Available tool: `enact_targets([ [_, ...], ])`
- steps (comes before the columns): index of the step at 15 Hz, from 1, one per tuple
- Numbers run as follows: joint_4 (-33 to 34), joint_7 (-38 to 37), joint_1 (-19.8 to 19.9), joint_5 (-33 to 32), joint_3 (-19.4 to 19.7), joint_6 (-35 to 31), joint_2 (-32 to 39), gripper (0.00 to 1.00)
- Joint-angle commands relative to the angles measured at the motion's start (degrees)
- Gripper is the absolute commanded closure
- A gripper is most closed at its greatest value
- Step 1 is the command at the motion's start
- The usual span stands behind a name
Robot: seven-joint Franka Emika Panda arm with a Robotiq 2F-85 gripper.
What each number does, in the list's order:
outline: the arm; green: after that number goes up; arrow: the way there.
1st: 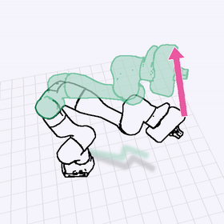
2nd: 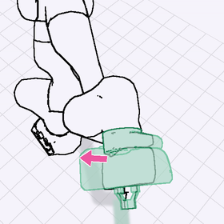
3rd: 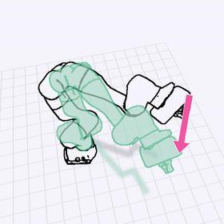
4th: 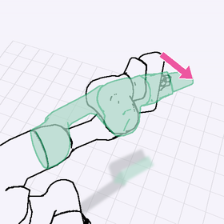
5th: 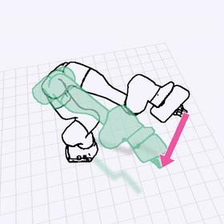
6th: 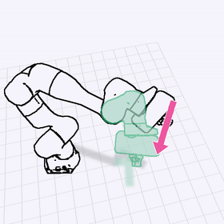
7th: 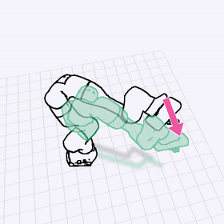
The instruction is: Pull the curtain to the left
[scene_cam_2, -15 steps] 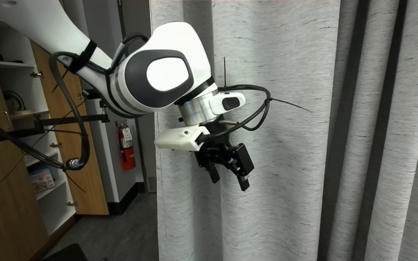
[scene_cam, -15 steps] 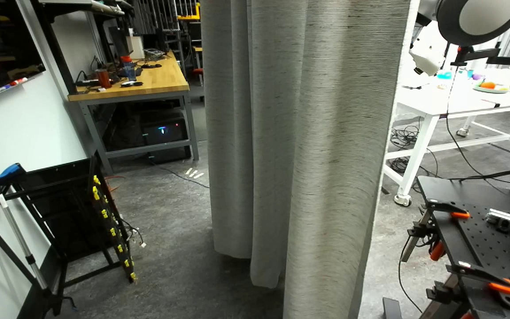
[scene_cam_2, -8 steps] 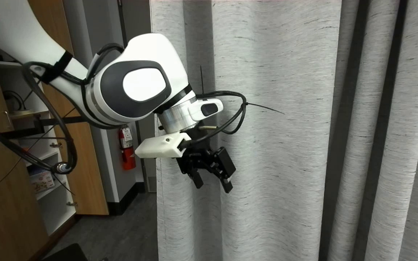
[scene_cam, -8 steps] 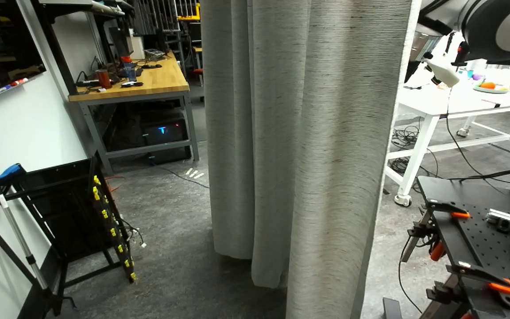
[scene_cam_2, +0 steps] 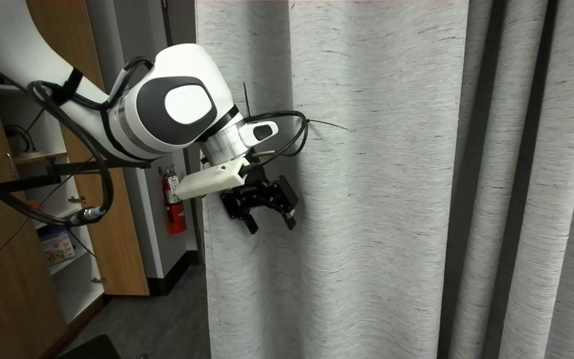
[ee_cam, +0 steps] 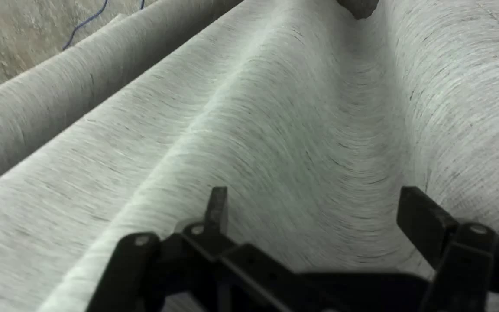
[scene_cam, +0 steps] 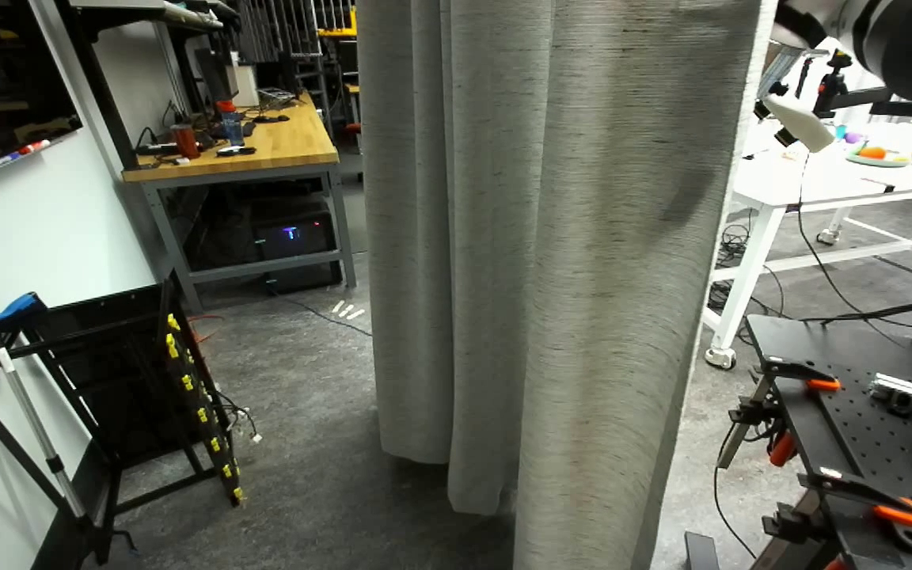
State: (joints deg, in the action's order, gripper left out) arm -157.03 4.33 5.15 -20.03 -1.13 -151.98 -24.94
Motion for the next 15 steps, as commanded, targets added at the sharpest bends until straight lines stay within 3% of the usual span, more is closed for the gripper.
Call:
enact_targets([
  [1,-0.99,0.09,-2.83,-0.68,-3.33,-2.15,-0.90,0.00],
  [8,-0.34,-1.97,-4.44,-2.07,-9.56,-3.65,0.59,0.00],
  [15,-0.15,0.67,-3.69,-3.91,-9.66,-2.54,1.11,0.00],
])
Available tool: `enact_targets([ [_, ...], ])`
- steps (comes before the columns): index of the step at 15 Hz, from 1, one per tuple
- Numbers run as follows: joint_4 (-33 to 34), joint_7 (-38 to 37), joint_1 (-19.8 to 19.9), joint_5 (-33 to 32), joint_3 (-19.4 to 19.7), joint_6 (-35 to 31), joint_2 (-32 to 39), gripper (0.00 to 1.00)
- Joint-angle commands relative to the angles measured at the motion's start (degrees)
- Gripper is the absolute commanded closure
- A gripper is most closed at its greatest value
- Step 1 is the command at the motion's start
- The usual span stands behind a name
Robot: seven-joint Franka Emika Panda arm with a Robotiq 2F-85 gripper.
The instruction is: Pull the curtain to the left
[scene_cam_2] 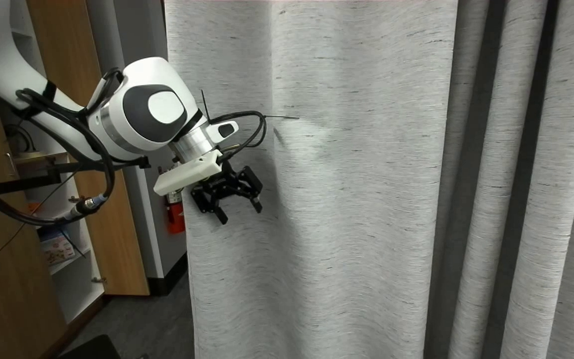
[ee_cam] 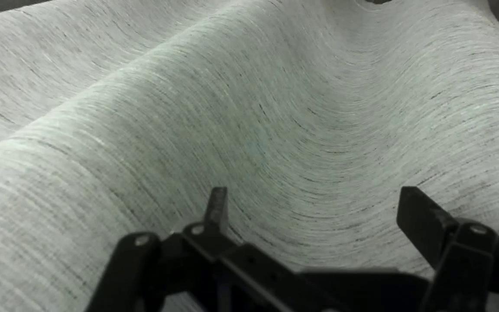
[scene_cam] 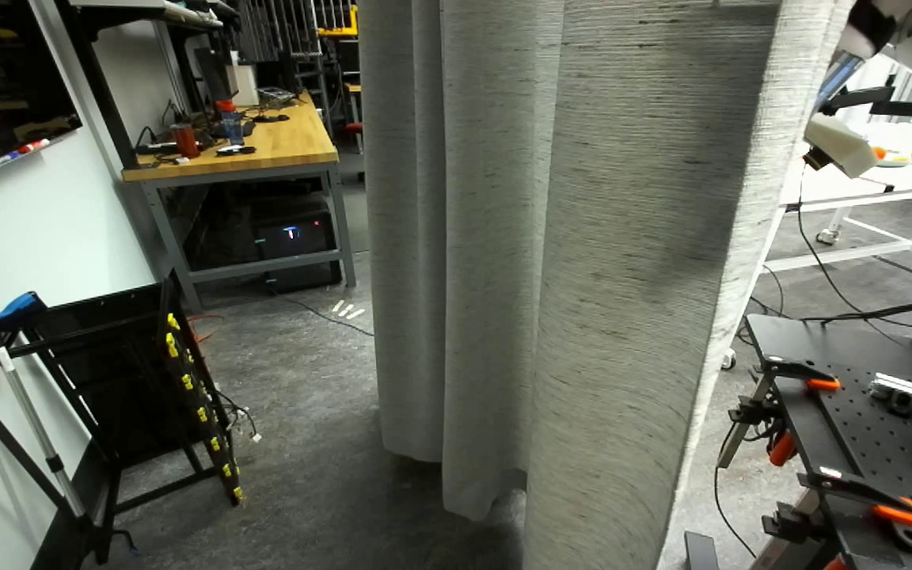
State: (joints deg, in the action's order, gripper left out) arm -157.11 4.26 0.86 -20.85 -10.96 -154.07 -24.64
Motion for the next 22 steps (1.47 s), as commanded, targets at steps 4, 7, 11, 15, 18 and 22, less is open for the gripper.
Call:
enact_targets([
  [4,-0.07,2.70,0.50,-6.33,0.06,-0.11,1.66,0.00],
  [7,-0.12,4.68,-0.13,-9.03,-0.08,-0.37,2.14,0.00],
  [11,-0.20,3.77,-3.62,-16.66,2.37,-0.34,3.87,0.00],
  [15,-0.35,2.06,-5.91,-24.79,3.84,-0.93,6.09,0.00],
  [18,-0.46,-0.67,-7.00,-30.58,4.96,-1.17,7.76,0.00],
  [22,-0.54,-4.34,-8.00,-36.95,7.83,-2.50,9.19,0.00],
])
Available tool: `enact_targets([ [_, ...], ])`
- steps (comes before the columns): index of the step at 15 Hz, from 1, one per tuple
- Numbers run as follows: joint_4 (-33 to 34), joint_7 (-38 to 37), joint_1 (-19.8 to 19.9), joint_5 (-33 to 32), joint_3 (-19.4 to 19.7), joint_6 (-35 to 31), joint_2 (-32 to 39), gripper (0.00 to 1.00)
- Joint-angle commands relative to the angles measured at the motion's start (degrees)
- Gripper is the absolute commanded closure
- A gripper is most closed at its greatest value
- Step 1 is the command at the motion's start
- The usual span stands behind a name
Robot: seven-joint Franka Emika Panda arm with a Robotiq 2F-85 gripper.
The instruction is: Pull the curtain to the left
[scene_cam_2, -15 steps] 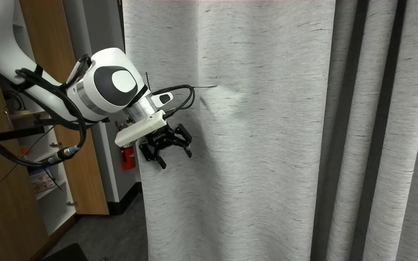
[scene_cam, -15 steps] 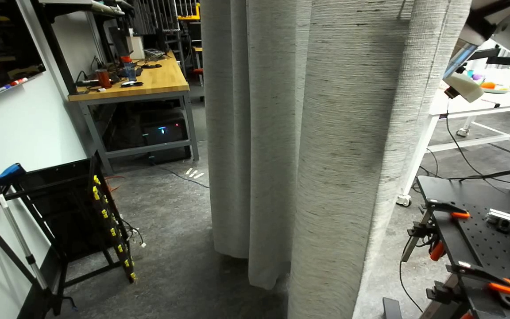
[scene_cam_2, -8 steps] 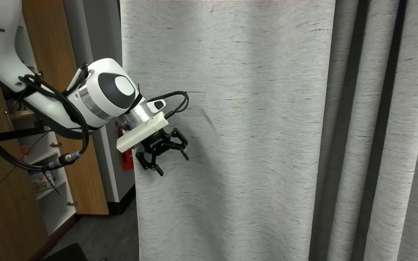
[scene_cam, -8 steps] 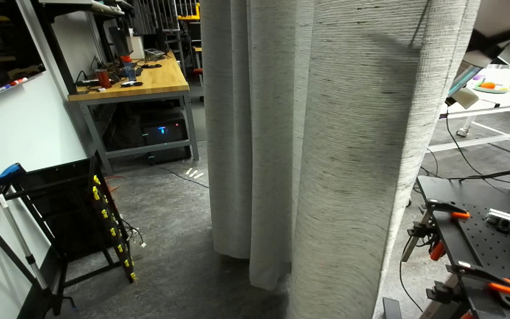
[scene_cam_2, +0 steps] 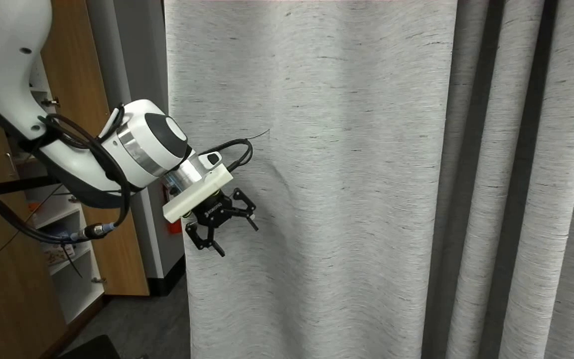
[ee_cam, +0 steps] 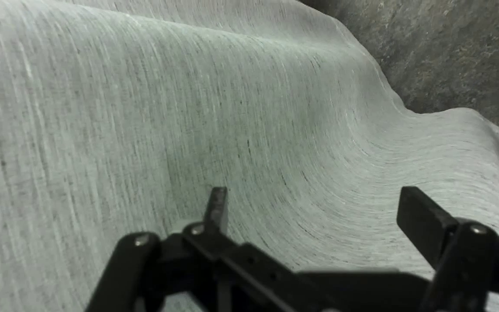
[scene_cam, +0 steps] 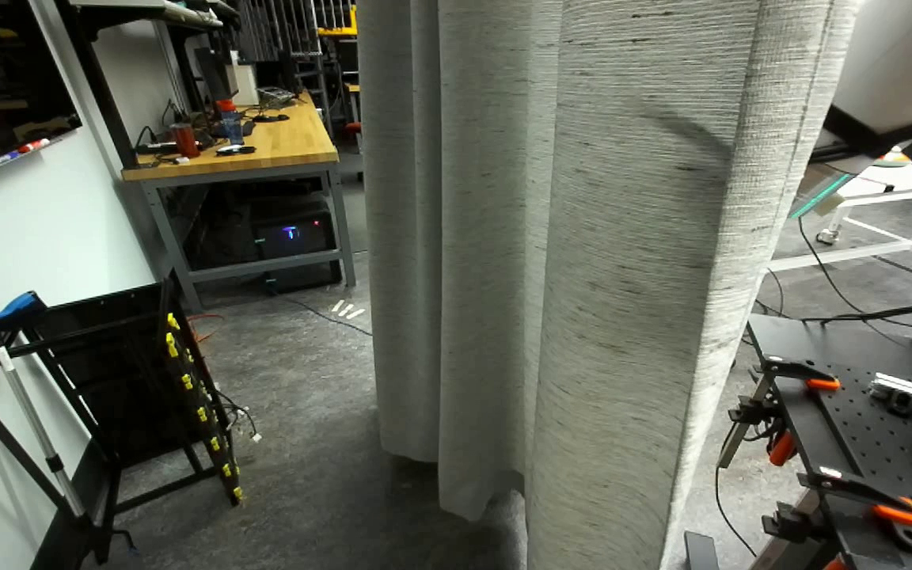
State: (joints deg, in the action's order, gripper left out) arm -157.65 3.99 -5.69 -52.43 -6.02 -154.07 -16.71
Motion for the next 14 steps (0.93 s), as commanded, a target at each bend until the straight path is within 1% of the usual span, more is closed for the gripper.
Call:
enact_targets([
  [1,0.00,-4.56,-1.60,-6.44,4.05,-2.90,1.76,0.00],
  [4,0.00,-9.55,0.16,-13.47,8.36,-8.52,0.95,0.00],
  [6,0.08,-12.54,1.01,-15.99,12.63,-13.86,-0.07,0.00],
  [10,0.20,-15.46,1.63,-16.59,21.44,-21.49,-2.03,0.00],
  [11,-0.78,-16.22,2.20,-16.57,23.00,-22.74,-3.68,0.00],
  [14,0.16,-19.83,2.54,-19.65,26.72,-23.90,-4.10,0.00],
])
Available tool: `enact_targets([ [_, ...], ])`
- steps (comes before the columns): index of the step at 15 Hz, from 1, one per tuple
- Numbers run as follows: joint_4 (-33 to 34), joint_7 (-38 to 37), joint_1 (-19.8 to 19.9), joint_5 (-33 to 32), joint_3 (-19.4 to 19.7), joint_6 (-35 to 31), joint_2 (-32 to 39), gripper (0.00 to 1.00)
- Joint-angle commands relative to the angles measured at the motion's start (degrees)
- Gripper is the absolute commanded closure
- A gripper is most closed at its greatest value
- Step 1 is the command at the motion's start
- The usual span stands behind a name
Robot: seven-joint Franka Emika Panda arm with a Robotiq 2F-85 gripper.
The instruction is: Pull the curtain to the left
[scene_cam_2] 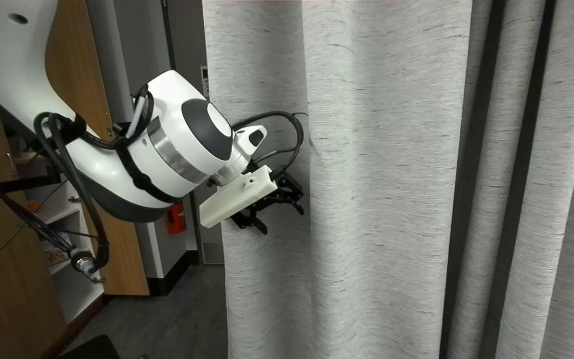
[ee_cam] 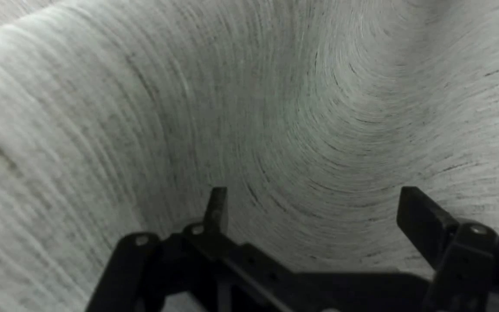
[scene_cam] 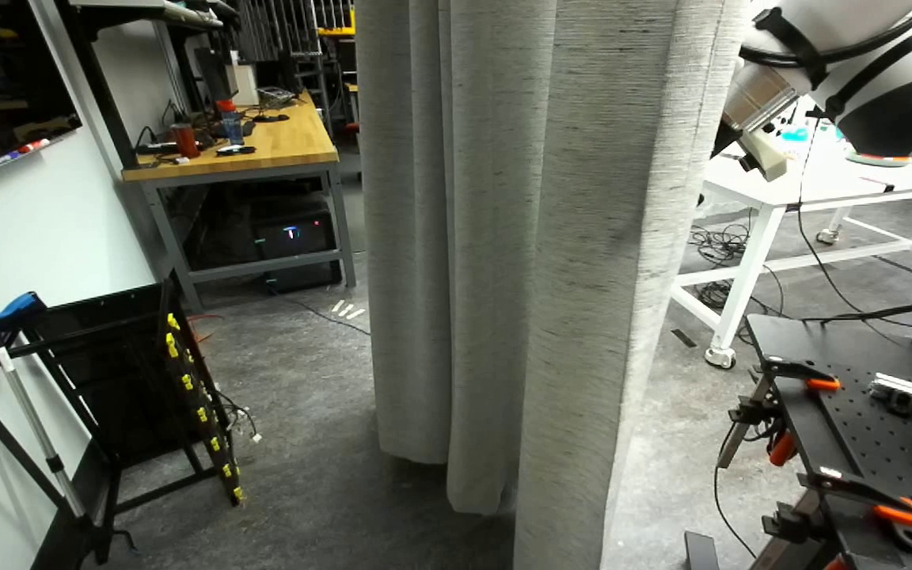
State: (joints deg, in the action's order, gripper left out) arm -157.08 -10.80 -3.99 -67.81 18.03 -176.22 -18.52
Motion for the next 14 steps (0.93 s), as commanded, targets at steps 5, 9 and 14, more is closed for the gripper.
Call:
enact_targets([
  [5,-0.05,-11.54,2.47,-10.94,7.40,0.17,-1.64,0.00],
  [9,-0.07,-17.91,7.89,-18.63,9.72,3.64,-2.28,0.00],
  [14,-0.12,-24.86,11.48,-24.59,11.52,6.22,-0.86,0.00],
])
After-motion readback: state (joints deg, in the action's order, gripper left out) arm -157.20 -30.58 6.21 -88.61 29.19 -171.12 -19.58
